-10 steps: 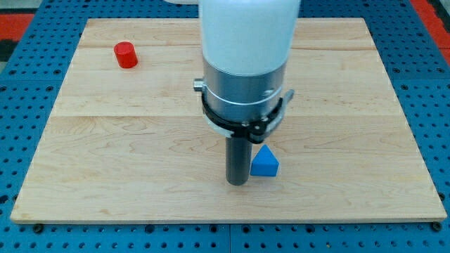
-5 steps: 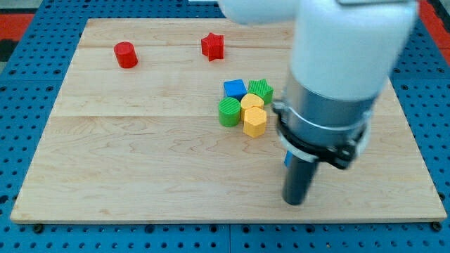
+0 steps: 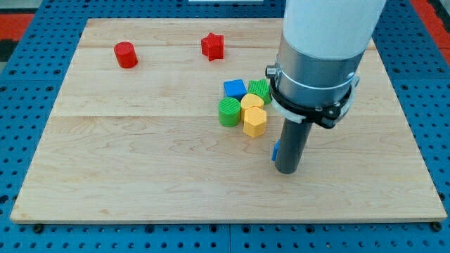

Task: Slide the blue triangle closer to the group of blocks

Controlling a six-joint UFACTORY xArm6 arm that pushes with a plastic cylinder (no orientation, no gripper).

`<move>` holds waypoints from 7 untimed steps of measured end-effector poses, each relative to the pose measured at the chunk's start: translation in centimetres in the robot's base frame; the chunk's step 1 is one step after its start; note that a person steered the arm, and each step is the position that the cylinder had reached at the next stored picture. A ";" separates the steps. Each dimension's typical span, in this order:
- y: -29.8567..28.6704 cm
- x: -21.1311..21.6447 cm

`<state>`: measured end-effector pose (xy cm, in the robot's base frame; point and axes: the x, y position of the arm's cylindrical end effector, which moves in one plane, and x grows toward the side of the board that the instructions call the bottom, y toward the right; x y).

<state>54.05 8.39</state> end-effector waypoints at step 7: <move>1.9 -5.8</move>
